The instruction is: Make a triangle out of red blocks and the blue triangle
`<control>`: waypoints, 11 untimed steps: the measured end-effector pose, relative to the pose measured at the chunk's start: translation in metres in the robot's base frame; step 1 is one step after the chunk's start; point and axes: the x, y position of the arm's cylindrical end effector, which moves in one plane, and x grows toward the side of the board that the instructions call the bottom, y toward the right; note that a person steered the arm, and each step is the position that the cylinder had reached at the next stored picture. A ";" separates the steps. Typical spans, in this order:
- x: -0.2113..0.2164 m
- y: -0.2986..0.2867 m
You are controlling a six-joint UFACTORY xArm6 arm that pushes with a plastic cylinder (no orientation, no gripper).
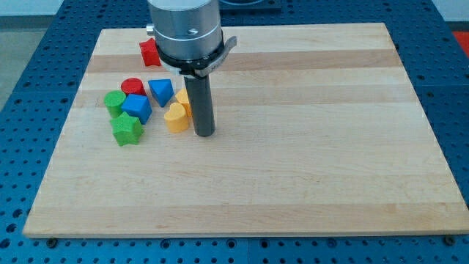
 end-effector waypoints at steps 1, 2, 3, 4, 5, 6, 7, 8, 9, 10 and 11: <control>0.016 -0.020; 0.017 -0.023; 0.021 -0.034; 0.011 -0.039; 0.011 -0.074; 0.011 -0.076; -0.041 -0.077; -0.046 -0.077; -0.055 -0.073; -0.090 -0.060; -0.078 -0.060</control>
